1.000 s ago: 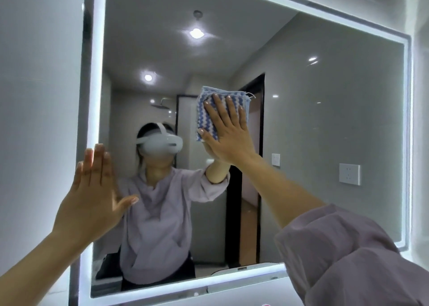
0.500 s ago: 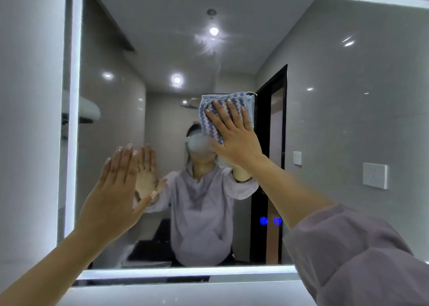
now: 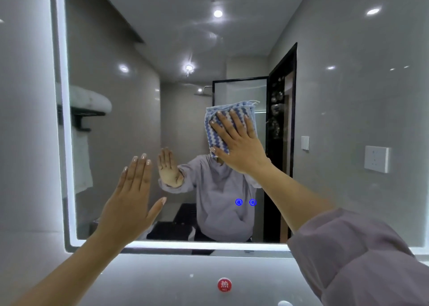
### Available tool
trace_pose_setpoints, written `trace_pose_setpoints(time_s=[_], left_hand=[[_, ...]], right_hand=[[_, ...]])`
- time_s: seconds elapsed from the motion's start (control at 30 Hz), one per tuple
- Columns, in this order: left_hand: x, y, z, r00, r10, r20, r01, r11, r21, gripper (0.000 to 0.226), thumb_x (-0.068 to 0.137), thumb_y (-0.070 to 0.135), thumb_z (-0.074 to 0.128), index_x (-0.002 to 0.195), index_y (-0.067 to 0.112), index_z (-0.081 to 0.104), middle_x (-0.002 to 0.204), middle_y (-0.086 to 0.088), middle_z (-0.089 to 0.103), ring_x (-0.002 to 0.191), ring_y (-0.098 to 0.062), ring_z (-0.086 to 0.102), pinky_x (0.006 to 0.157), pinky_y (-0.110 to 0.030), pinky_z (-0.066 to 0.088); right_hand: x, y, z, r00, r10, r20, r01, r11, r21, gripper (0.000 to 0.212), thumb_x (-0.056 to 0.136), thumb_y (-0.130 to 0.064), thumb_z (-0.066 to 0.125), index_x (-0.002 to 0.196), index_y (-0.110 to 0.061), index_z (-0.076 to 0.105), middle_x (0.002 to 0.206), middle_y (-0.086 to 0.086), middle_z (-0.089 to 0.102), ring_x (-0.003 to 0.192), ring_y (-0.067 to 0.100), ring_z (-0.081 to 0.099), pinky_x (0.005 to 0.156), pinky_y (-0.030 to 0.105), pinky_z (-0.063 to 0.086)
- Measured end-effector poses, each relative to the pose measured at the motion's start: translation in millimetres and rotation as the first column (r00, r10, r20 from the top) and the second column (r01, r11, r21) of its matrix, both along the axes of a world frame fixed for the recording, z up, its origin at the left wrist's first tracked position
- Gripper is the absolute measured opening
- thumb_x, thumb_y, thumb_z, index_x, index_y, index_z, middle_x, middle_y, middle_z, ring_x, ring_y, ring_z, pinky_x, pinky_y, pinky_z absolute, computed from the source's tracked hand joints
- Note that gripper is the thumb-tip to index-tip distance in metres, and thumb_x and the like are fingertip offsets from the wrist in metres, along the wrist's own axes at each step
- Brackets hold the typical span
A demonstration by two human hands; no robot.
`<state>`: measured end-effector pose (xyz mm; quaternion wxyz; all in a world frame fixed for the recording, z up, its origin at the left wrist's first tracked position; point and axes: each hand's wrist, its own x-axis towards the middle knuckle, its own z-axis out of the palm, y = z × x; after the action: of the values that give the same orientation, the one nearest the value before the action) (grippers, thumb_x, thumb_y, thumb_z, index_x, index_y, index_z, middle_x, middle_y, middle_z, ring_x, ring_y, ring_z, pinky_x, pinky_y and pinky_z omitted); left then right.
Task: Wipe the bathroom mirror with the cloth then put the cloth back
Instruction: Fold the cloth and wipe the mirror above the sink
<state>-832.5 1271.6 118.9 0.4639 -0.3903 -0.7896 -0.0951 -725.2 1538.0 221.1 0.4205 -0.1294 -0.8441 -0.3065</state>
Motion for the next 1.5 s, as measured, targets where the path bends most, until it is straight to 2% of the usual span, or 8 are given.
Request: trace_pose_setpoints(time_s=[0.13, 0.3, 0.47, 0.9, 1.03, 1.23, 1.37, 1.5], left_hand=[[5, 3, -5, 1.0, -0.009, 0.021, 0.009, 1.0, 0.003, 0.086, 0.088, 0.06, 0.018, 0.146, -0.005, 0.011, 0.155, -0.022, 0.009, 0.143, -0.035, 0.011, 0.119, -0.034, 0.0], [3, 15, -11, 0.999, -0.027, 0.019, 0.028, 0.999, -0.035, 0.087, 0.091, 0.062, 0.005, 0.143, -0.007, 0.016, 0.152, -0.026, 0.016, 0.141, -0.039, 0.018, 0.112, -0.048, 0.025], [1, 34, -9, 0.996, -0.085, -0.011, 0.084, 0.995, -0.057, 0.086, 0.088, 0.058, 0.02, 0.145, -0.006, 0.015, 0.154, -0.023, 0.012, 0.142, -0.036, 0.014, 0.118, -0.038, 0.004], [20, 115, -31, 0.953, -0.292, 0.078, 0.293, 0.956, -0.005, 0.084, 0.092, 0.059, 0.009, 0.144, -0.005, 0.021, 0.153, -0.023, 0.019, 0.141, -0.037, 0.02, 0.116, -0.035, 0.002], [21, 127, -38, 0.953, -0.285, 0.101, 0.284, 0.959, 0.023, 0.086, 0.092, 0.062, 0.007, 0.144, -0.005, 0.022, 0.152, -0.025, 0.021, 0.14, -0.038, 0.022, 0.119, -0.038, 0.008], [19, 145, -49, 0.963, -0.224, 0.148, 0.22, 0.975, 0.042, 0.102, 0.08, 0.072, 0.02, 0.146, -0.004, 0.005, 0.156, -0.022, -0.003, 0.145, -0.034, -0.002, 0.118, -0.039, 0.0], [20, 148, -49, 0.973, -0.171, 0.152, 0.17, 0.985, 0.023, 0.107, 0.078, 0.075, 0.024, 0.145, -0.006, 0.007, 0.155, -0.024, 0.0, 0.144, -0.038, 0.003, 0.117, -0.037, -0.006], [22, 148, -49, 0.974, -0.159, 0.158, 0.156, 0.987, 0.03, 0.107, 0.076, 0.075, 0.02, 0.146, -0.005, 0.007, 0.155, -0.023, 0.001, 0.144, -0.037, 0.002, 0.117, -0.036, -0.006]], right_hand=[[1, 2, -5, 1.0, 0.009, -0.008, -0.01, 1.0, -0.024, 0.072, 0.096, -0.06, 0.022, 0.153, -0.026, -0.007, 0.158, -0.005, -0.019, 0.146, 0.022, -0.019, 0.115, 0.042, -0.021], [5, 4, -8, 1.0, -0.017, -0.005, 0.017, 1.0, -0.018, 0.072, 0.096, -0.061, 0.022, 0.153, -0.027, -0.005, 0.16, -0.004, -0.014, 0.147, 0.022, -0.016, 0.116, 0.043, -0.018], [12, 7, -15, 1.0, -0.026, -0.001, 0.026, 1.0, -0.017, 0.072, 0.096, -0.061, 0.025, 0.153, -0.027, -0.001, 0.161, -0.004, -0.009, 0.147, 0.022, -0.014, 0.117, 0.044, -0.015], [16, 19, -34, 0.997, -0.042, -0.061, 0.038, 0.997, -0.068, 0.07, 0.095, -0.061, 0.024, 0.15, -0.029, -0.006, 0.157, -0.006, -0.015, 0.147, 0.021, -0.015, 0.119, 0.047, -0.009], [20, 24, -45, 0.997, -0.046, -0.053, 0.042, 0.996, -0.077, 0.072, 0.096, -0.062, 0.027, 0.151, -0.028, -0.005, 0.159, -0.004, -0.012, 0.147, 0.022, -0.016, 0.119, 0.047, -0.01], [22, 29, -64, 0.995, -0.033, -0.092, 0.027, 0.997, -0.069, 0.07, 0.095, -0.061, 0.022, 0.152, -0.026, 0.0, 0.16, 0.0, -0.007, 0.148, 0.025, -0.008, 0.118, 0.046, -0.011], [20, 31, -80, 0.987, -0.005, -0.161, -0.006, 0.998, -0.069, 0.072, 0.095, -0.061, 0.028, 0.153, -0.023, 0.01, 0.16, 0.001, 0.0, 0.148, 0.025, -0.004, 0.12, 0.047, -0.005], [19, 34, -92, 0.986, -0.003, -0.168, -0.012, 0.996, -0.085, 0.072, 0.096, -0.061, 0.027, 0.153, -0.023, 0.004, 0.161, 0.001, -0.005, 0.148, 0.023, -0.009, 0.119, 0.048, -0.003]])
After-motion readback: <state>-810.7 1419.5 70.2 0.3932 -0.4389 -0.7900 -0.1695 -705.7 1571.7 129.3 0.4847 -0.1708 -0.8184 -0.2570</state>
